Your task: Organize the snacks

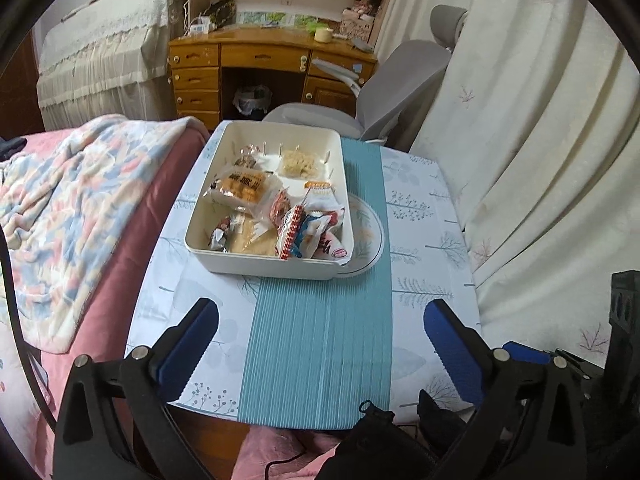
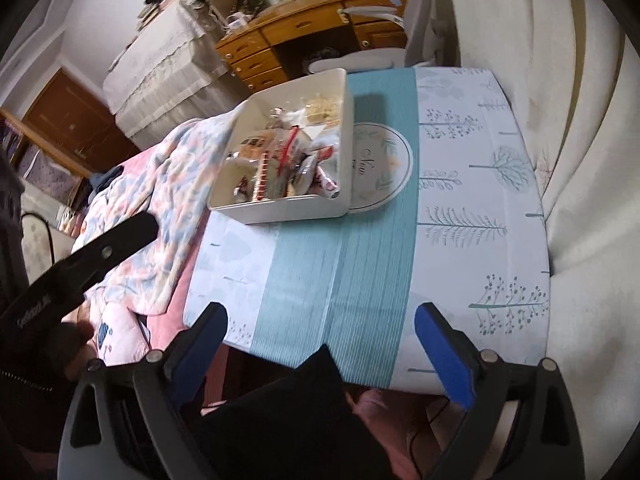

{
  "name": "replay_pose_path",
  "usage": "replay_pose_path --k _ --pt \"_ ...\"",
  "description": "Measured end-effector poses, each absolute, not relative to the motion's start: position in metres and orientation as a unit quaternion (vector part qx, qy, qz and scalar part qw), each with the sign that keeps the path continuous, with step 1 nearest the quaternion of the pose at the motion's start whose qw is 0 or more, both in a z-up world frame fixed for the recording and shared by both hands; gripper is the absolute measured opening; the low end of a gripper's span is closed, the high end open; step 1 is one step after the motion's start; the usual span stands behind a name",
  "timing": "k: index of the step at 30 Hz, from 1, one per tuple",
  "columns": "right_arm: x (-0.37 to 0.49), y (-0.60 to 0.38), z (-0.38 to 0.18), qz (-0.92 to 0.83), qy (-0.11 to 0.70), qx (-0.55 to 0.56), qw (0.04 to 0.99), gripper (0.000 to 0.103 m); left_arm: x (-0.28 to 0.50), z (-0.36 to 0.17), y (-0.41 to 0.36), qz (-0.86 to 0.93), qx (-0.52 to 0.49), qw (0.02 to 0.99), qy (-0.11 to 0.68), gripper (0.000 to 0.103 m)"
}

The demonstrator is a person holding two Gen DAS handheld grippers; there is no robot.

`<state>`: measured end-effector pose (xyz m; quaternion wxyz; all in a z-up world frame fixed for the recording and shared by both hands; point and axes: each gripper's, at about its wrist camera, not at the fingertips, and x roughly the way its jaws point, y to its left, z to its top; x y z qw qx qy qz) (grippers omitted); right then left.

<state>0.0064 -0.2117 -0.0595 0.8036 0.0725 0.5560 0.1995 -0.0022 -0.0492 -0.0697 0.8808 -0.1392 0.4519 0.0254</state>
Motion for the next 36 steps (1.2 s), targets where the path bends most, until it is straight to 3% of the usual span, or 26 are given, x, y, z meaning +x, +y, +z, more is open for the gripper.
replay_pose_path --k 7,10,36 --pt "-0.002 -0.210 -0.035 0.178 0.527 0.077 0.827 0.096 -0.009 -0.055 -0.059 0.023 -0.123 0.886 0.446 0.102" --pt "-0.004 -0.205 -0.033 0.167 0.525 0.073 0.831 0.103 -0.008 -0.051 -0.057 0.026 -0.118 0.890 0.440 0.102" --pt "-0.014 -0.182 -0.061 0.103 0.562 0.069 0.818 0.103 -0.005 -0.075 -0.036 0.034 -0.106 0.875 0.470 0.102"
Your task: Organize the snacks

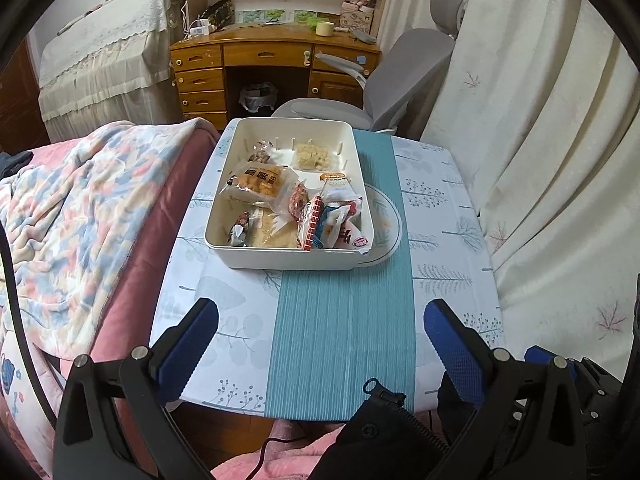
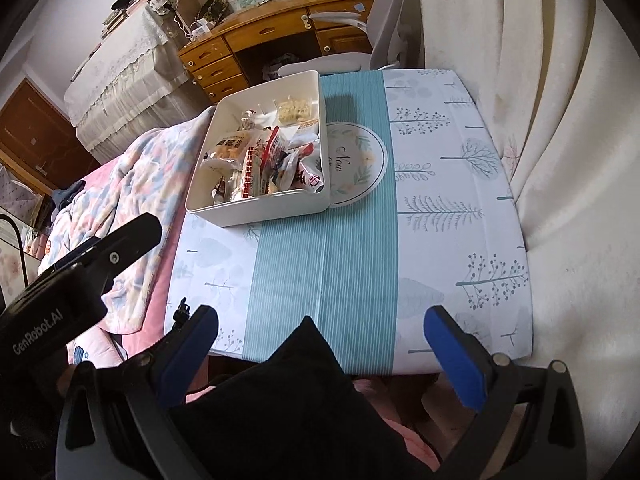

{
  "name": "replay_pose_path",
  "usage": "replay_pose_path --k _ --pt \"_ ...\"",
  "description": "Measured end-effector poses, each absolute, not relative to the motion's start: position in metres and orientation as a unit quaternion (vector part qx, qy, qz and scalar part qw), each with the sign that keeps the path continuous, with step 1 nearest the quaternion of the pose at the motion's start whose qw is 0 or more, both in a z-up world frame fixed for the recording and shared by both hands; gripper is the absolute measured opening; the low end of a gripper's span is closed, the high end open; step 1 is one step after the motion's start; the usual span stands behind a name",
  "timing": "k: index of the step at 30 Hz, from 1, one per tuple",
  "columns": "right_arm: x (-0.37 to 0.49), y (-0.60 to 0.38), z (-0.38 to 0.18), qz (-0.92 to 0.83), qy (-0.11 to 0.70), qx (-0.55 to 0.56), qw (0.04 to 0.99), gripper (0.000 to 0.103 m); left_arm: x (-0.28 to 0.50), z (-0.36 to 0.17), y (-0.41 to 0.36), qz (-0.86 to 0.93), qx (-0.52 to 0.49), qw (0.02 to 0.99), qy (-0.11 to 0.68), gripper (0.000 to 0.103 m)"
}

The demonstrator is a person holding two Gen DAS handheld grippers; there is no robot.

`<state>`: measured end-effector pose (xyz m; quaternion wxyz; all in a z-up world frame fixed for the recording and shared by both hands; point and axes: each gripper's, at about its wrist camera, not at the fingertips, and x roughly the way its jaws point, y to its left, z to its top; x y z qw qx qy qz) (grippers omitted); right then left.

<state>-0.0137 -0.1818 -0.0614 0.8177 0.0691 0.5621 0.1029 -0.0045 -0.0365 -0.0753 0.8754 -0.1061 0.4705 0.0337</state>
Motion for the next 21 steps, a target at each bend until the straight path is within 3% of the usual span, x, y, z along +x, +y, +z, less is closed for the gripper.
replay_pose_path --k 21 --pt "-0.0171 -0.1866 -0.0602 0.095 0.559 0.080 0.820 0.103 0.0002 -0.0744 -0.0402 0.021 -0.105 0.877 0.468 0.102"
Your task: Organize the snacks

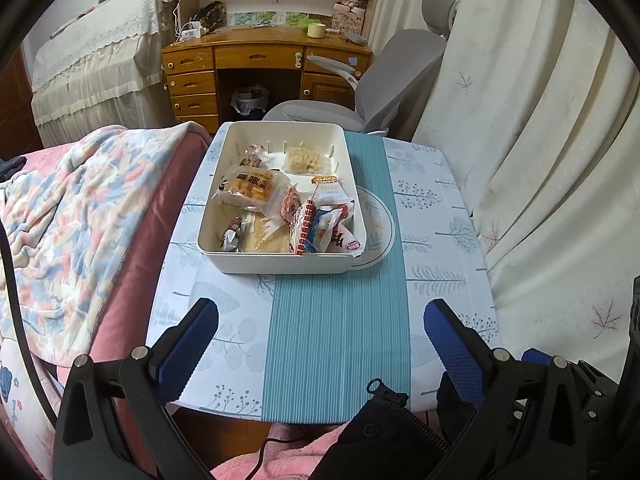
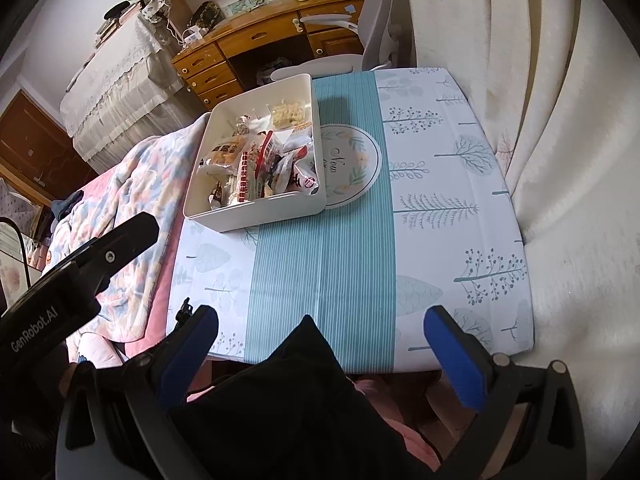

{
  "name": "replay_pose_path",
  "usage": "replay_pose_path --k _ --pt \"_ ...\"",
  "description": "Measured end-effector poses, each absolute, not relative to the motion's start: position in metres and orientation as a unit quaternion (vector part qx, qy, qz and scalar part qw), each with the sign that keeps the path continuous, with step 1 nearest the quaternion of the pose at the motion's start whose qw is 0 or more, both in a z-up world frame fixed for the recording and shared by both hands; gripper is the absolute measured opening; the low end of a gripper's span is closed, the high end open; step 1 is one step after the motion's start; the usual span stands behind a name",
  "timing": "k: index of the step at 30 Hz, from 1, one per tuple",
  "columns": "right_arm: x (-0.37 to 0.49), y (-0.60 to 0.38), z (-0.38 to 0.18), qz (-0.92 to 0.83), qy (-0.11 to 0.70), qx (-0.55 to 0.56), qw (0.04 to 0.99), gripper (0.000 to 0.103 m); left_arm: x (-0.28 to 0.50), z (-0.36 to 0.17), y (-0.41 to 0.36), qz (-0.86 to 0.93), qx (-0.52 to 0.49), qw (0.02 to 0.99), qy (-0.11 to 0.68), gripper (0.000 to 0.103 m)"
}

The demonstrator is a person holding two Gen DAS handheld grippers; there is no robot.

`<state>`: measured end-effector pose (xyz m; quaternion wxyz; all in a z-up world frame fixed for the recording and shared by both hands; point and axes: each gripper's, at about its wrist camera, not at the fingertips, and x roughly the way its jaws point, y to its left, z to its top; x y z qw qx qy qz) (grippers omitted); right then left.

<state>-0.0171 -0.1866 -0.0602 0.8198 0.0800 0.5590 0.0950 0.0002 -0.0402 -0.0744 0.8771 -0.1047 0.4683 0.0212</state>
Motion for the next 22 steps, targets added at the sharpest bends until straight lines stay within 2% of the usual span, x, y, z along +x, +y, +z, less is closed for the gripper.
replay_pose_path --k 22 --pt "-0.0097 -0.1855 -0.0575 0.099 0.553 0.087 0.823 0.103 0.0060 -0.0733 -0.0353 0.021 -0.104 0.878 0.467 0.102"
